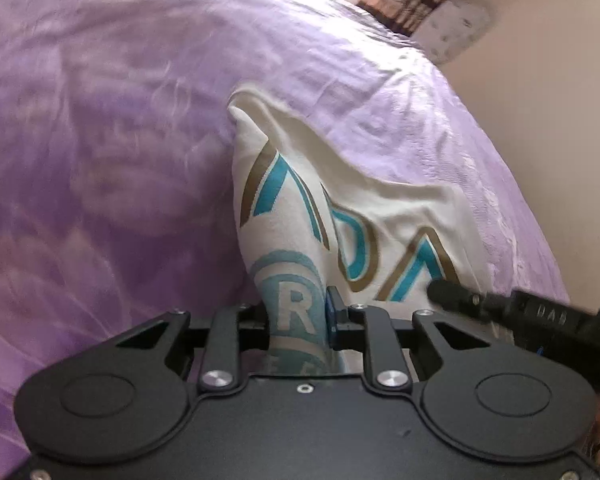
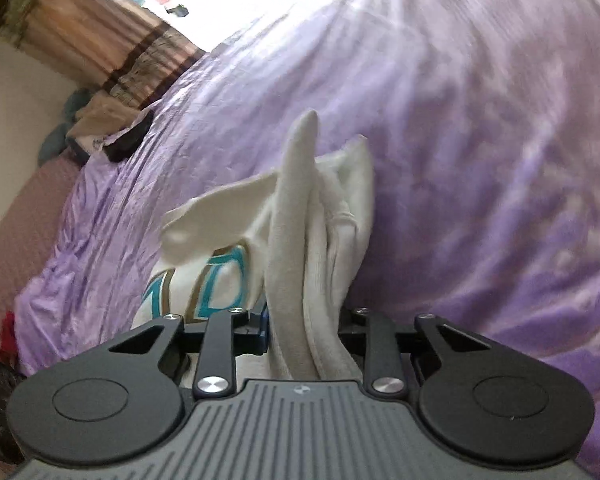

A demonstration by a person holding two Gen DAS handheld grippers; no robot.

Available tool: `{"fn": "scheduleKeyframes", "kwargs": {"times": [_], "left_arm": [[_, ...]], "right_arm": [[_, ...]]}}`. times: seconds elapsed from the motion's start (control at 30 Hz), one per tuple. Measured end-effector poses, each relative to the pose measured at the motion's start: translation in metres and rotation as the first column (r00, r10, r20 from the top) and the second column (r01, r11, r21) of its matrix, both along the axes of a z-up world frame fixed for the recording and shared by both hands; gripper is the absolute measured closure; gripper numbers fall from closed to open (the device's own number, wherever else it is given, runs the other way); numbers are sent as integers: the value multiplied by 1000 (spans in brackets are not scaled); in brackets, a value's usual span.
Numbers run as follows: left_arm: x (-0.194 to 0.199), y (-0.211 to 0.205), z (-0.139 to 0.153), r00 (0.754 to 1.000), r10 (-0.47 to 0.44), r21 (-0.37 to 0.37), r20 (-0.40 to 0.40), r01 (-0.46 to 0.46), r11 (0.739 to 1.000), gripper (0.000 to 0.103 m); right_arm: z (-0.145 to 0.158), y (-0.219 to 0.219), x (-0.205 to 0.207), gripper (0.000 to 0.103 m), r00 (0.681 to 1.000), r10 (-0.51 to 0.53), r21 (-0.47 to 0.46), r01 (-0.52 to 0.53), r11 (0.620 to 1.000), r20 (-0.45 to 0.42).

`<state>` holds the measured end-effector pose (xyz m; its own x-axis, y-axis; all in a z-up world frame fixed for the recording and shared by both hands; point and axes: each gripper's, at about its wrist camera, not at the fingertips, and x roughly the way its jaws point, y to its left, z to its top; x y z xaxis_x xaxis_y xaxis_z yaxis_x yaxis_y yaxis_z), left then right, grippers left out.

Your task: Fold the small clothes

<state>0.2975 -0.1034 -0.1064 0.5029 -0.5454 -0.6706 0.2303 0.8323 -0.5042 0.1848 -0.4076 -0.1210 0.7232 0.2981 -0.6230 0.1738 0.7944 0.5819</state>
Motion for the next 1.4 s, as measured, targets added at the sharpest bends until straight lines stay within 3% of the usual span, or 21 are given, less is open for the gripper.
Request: {"fn": "scheduleKeyframes", "kwargs": {"times": [0.2, 0.37, 0.47, 0.5, 0.53, 0.6, 0.67, 0.7, 0.73, 0.83, 0.93, 1.0, 1.07, 1.13, 1.27, 1.33, 1.37, 1.4], "left_arm": [[6, 61, 42, 995, 32, 1, 95, -32, 999, 83], [19, 140, 73, 979, 134, -12, 155, -134, 991, 83], [28, 178, 77, 969, 179, -10, 172, -180, 984, 81], [33, 188, 73, 970, 181, -10, 160, -182, 983, 74], [40, 200, 60, 973, 188, 0, 133, -190, 982, 55], [45, 221, 29, 969, 244, 37, 48, -245, 969, 54], [41, 241, -12, 945, 312, 81, -101, -305, 949, 58], [30, 253, -29, 934, 328, 75, -142, -321, 944, 58], [16, 264, -39, 932, 324, 33, -164, -323, 946, 57], [-29, 290, -55, 933, 296, -149, -206, -328, 933, 53], [-63, 299, -65, 925, 270, -272, -268, -342, 900, 53], [-72, 299, -74, 915, 251, -337, -315, -355, 872, 52], [-72, 295, -82, 901, 265, -354, -343, -385, 852, 52], [-69, 289, -85, 897, 274, -339, -347, -392, 855, 52], [-63, 277, -78, 881, 295, -304, -371, -415, 857, 50], [-65, 275, -75, 874, 292, -251, -390, -405, 879, 58], [-55, 269, -71, 875, 287, -226, -391, -394, 891, 59], [-52, 269, -66, 882, 280, -205, -378, -375, 904, 66]], "right_arm": [[50, 47, 11, 74, 990, 122, -82, -116, 990, 75], [73, 98, 43, 74, 967, 208, -38, -204, 978, 150], [79, 132, 64, 74, 950, 258, -22, -259, 966, 176], [79, 143, 71, 74, 944, 274, -23, -274, 961, 184], [78, 151, 76, 74, 939, 287, -25, -288, 957, 190], [66, 169, 92, 64, 934, 312, -53, -307, 950, 173], [42, 176, 104, 50, 952, 297, -131, -285, 950, 81], [28, 176, 108, 50, 966, 258, -171, -251, 953, 19], [18, 171, 108, 50, 971, 240, -177, -240, 954, -25], [-7, 133, 85, 49, 960, 272, -21, -273, 962, -61], [-19, 95, 52, 36, 955, 293, 85, -288, 954, -54], [-27, 82, 37, 33, 955, 290, 128, -281, 951, -62], [-38, 73, 24, 33, 948, 312, 197, -294, 935, -69], [-41, 81, 19, 31, 949, 310, 228, -291, 929, -53], [-44, 103, 26, 27, 953, 297, 203, -280, 938, -56], [-42, 122, 32, 27, 948, 313, 202, -296, 934, -58], [-41, 128, 34, 30, 946, 319, 204, -300, 932, -65], [-41, 133, 34, 51, 940, 333, 206, -313, 927, -73]]}}
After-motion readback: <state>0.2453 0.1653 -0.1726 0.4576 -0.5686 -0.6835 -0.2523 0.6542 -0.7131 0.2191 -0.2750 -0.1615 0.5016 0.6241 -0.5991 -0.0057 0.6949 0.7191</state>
